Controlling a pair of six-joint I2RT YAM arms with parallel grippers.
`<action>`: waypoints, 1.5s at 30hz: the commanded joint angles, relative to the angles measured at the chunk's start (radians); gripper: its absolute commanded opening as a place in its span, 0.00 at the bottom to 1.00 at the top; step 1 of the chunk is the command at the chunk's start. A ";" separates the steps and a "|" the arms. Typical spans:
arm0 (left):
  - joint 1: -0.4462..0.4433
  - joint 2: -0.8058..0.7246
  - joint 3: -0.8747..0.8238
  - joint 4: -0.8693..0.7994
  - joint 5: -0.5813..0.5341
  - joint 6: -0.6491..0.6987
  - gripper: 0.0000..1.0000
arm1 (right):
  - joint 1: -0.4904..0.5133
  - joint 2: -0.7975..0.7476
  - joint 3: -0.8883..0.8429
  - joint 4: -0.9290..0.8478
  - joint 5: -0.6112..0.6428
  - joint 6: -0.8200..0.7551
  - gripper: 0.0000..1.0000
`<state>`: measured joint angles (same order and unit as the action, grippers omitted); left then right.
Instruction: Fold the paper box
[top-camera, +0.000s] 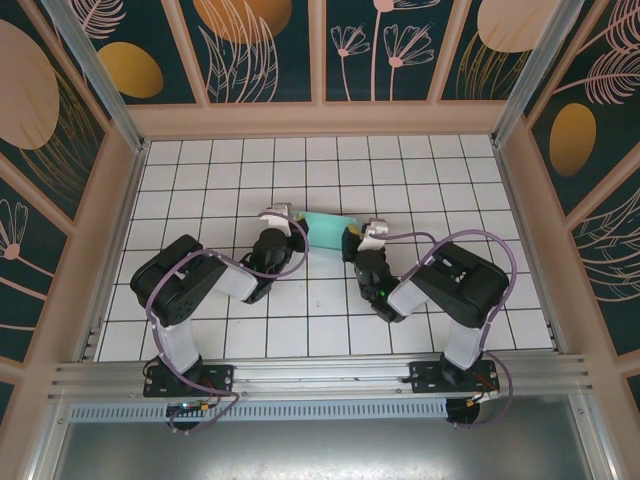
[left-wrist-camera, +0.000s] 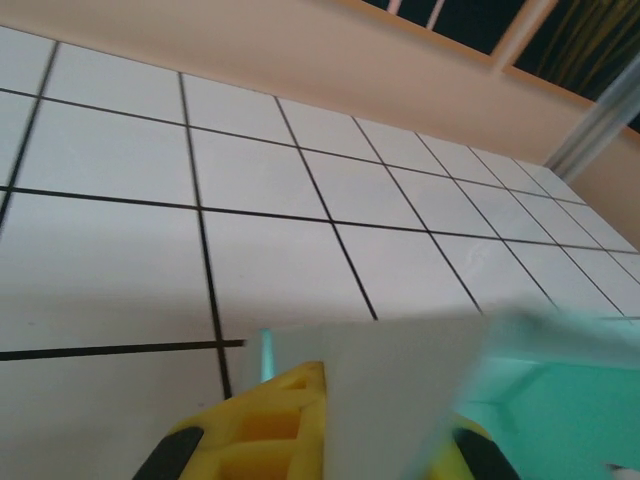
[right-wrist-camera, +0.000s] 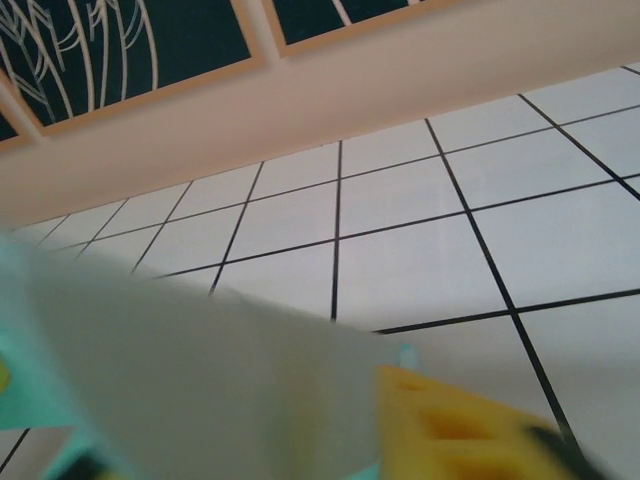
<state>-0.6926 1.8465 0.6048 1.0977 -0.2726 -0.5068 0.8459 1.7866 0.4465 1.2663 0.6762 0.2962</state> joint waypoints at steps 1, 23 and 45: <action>0.008 -0.019 0.014 -0.092 -0.088 -0.030 0.00 | -0.001 -0.101 -0.020 -0.032 -0.040 -0.042 0.71; 0.004 -0.026 0.034 -0.156 -0.144 0.069 0.00 | -0.293 -0.488 0.378 -1.004 -0.543 0.116 0.81; -0.017 -0.001 0.031 -0.174 -0.138 0.129 0.02 | -0.281 -0.090 0.600 -1.183 -0.592 0.037 0.84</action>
<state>-0.7013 1.8259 0.6353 0.9905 -0.4095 -0.4065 0.5579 1.7012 1.0821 0.1146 0.0841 0.3500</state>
